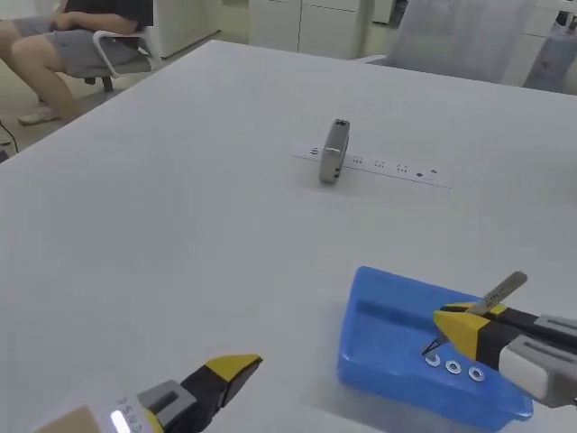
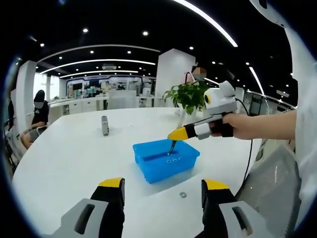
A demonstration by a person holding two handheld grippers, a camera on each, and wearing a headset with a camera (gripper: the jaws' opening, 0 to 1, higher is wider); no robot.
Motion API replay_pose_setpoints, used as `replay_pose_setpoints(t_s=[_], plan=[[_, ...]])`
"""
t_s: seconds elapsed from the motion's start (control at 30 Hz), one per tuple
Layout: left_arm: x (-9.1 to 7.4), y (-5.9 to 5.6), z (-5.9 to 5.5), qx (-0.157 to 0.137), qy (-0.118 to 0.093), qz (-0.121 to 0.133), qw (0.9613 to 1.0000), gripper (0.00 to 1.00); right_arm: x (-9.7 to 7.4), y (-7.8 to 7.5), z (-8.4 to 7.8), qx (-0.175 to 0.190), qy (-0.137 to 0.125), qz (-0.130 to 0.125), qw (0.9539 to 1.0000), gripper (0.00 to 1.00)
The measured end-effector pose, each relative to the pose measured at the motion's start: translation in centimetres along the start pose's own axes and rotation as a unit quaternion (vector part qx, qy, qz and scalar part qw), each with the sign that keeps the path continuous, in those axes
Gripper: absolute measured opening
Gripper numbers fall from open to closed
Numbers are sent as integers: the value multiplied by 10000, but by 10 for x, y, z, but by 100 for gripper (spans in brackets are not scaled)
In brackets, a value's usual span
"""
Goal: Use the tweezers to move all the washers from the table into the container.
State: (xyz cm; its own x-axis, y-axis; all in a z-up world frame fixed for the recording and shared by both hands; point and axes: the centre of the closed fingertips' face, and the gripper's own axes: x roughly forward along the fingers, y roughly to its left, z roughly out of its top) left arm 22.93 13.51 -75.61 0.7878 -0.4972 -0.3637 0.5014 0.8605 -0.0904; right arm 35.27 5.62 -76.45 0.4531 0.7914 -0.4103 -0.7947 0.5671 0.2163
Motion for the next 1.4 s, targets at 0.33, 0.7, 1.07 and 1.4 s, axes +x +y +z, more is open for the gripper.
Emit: replay_pose_setpoints(t_s=[0.33, 0.7, 1.07, 1.4], plan=[[1, -1, -1, 6, 30, -35, 10000, 62, 22, -16, -12, 242, 265, -86, 9993, 3], [1, -1, -3, -8, 71, -41, 10000, 61, 38, -22, -29, 314, 545, -71, 9980, 3], [2, -2, -4, 13, 111, -67, 9999, 60, 36, -25, -33, 212, 634, -122, 9977, 3], [1, -3, -2, -21, 41, -95, 9999, 61, 29, -11, -13, 37, 317, -27, 9995, 4]])
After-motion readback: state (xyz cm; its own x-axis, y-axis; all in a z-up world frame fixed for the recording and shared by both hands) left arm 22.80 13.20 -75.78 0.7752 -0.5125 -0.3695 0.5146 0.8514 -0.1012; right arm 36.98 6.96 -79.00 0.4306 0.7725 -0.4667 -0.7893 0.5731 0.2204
